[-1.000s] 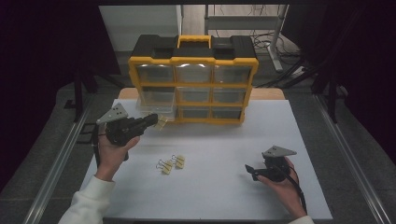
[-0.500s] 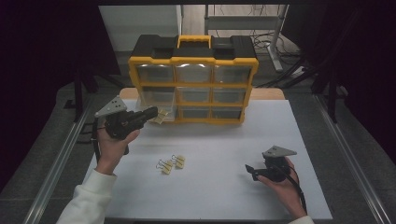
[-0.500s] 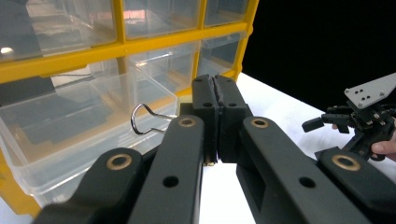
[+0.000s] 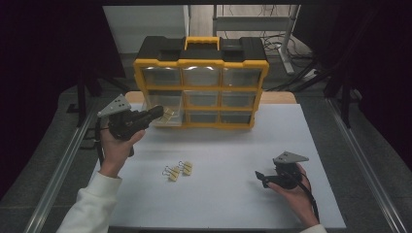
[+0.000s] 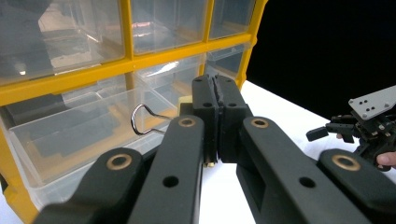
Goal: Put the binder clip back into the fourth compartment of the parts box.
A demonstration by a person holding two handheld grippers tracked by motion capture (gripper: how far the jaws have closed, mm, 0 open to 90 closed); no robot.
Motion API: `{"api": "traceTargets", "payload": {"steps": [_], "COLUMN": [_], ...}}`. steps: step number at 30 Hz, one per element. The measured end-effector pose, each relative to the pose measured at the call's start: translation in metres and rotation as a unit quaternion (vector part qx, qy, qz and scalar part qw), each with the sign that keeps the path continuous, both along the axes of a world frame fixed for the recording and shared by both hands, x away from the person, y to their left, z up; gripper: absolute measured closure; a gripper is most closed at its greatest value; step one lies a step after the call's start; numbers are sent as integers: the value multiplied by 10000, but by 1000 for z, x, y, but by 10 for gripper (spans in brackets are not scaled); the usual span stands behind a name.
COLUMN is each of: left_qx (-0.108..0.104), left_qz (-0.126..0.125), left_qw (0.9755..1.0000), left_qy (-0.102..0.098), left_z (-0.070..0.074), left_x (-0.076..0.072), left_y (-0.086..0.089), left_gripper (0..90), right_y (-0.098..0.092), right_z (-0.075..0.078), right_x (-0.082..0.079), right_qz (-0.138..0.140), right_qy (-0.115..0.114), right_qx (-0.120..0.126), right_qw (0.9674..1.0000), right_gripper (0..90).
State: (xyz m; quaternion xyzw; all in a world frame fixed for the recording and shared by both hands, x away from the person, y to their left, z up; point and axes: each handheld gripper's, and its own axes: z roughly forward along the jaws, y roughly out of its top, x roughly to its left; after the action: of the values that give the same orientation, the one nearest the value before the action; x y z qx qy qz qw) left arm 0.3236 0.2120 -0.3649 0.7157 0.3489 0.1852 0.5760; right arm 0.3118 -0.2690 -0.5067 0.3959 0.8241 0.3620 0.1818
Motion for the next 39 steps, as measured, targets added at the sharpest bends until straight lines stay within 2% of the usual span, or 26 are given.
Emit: {"api": "traceTargets", "payload": {"steps": [18,39], "left_qx": [13,192], "left_qz": [177,433], "left_qw": [9998,9988], "left_qy": [21,106], "left_z": [10,13], "left_x": [16,38], "left_y": [3,5], "left_gripper": [887,887], "right_y": [-1,0], "right_z": [1,1], "right_x": [0,0], "right_qz": [13,0], "right_qy": [-40,-21], "right_qx": [43,29], "right_qw": [10000,10000], "right_gripper": [140,141]}}
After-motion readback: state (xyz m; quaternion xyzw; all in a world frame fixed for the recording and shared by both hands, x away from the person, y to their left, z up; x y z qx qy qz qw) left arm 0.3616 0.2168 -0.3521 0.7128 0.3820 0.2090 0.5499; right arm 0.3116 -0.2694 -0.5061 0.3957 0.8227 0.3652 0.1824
